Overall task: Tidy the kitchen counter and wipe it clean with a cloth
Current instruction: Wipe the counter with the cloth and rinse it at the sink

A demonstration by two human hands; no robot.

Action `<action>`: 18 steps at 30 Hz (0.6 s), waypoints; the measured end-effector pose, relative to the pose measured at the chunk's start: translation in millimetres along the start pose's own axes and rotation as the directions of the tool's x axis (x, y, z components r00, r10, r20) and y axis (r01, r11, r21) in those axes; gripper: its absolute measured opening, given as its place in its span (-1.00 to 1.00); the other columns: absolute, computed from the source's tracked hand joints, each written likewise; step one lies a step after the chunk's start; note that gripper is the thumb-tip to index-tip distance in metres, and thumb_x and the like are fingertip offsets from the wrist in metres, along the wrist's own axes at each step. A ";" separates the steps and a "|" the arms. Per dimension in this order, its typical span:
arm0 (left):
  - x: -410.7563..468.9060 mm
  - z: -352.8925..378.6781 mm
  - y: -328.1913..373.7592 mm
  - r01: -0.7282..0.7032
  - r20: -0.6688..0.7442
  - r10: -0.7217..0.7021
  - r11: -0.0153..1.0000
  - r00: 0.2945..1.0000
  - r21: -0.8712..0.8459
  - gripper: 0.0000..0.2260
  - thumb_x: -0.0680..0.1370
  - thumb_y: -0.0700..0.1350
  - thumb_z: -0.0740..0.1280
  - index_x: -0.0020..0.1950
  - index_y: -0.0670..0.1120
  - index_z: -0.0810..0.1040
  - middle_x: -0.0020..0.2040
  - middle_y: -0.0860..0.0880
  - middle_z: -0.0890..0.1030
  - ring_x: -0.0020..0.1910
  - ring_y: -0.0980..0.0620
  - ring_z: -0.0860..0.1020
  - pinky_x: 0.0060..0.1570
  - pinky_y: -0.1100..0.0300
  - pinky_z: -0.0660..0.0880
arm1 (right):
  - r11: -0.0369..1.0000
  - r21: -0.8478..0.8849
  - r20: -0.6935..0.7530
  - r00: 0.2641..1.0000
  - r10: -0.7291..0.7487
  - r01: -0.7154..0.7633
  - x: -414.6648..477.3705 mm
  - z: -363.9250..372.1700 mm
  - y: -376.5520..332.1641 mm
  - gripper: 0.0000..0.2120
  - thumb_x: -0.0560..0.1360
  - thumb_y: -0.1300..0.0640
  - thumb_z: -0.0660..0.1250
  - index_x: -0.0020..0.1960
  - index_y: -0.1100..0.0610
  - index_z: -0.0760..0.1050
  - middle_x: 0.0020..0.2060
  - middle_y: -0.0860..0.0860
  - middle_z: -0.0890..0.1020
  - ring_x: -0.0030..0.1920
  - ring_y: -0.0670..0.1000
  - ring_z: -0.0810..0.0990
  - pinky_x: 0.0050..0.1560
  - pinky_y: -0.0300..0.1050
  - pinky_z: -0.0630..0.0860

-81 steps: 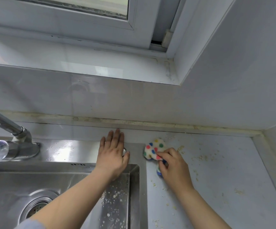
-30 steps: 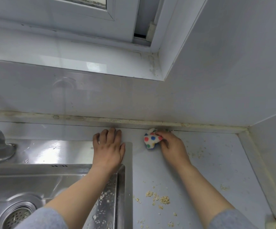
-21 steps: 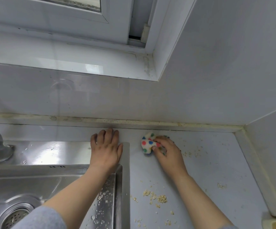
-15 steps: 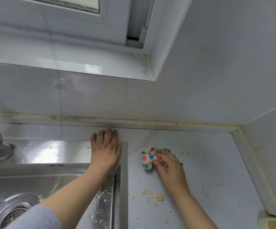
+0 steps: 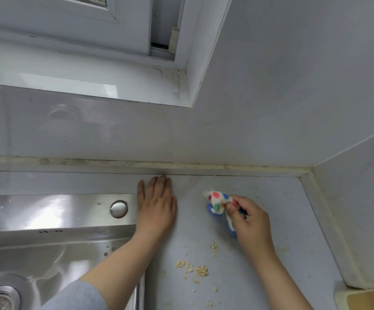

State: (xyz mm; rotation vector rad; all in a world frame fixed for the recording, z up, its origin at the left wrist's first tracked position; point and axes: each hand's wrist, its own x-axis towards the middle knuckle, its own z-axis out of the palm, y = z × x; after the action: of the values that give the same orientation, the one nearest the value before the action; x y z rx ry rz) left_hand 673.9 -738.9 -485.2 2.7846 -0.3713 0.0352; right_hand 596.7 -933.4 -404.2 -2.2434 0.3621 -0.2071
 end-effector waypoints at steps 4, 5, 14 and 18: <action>-0.9 2.2 -0.4 0.009 -0.062 -0.010 1.000 0.998 -0.016 -0.56 0.51 -0.04 0.06 0.25 -0.20 0.52 0.24 -0.15 0.52 0.24 -0.16 0.42 0.34 -0.19 0.16 | 0.982 -0.134 0.015 0.991 -0.132 0.133 36.7 -4.5 0.9 -0.83 0.53 0.23 0.32 0.03 0.03 0.62 -0.10 -0.16 0.62 -0.08 -0.15 0.54 -0.09 -0.30 0.45; -1.4 0.7 -0.5 0.009 -0.068 -0.011 1.000 0.998 -0.020 -0.57 0.51 -0.04 0.06 0.25 -0.20 0.52 0.24 -0.15 0.52 0.24 -0.16 0.42 0.35 -0.19 0.16 | 0.971 -0.177 0.021 0.987 -0.162 0.163 45.2 -2.4 1.7 -0.82 0.53 0.22 0.31 0.05 0.03 0.62 -0.08 -0.13 0.63 -0.06 -0.10 0.54 -0.08 -0.23 0.46; -0.1 3.0 0.8 0.033 -0.064 -0.034 0.999 0.997 -0.023 -0.57 0.50 -0.04 0.08 0.25 -0.18 0.51 0.26 -0.13 0.50 0.27 -0.16 0.41 0.36 -0.18 0.15 | 0.964 -0.200 0.119 0.981 -0.151 0.173 71.4 42.0 26.9 -0.83 0.53 0.22 0.31 0.09 0.12 0.61 0.01 -0.01 0.64 0.04 0.01 0.57 0.01 -0.28 0.39; 0.0 3.8 0.2 0.036 -0.074 -0.037 0.999 0.997 -0.011 -0.57 0.49 -0.02 0.10 0.24 -0.18 0.52 0.26 -0.14 0.51 0.26 -0.15 0.40 0.37 -0.17 0.15 | 0.989 -0.055 0.110 0.986 -0.128 0.134 38.3 46.9 31.1 -0.77 0.50 0.14 0.30 0.14 0.05 0.60 0.10 -0.10 0.60 0.15 -0.12 0.51 0.22 -0.05 0.44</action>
State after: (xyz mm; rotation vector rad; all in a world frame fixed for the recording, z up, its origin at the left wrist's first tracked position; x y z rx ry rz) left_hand 673.8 -740.3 -488.7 2.7708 -0.3012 0.1276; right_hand 639.6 -931.1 -457.1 -2.3308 0.1656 -0.1460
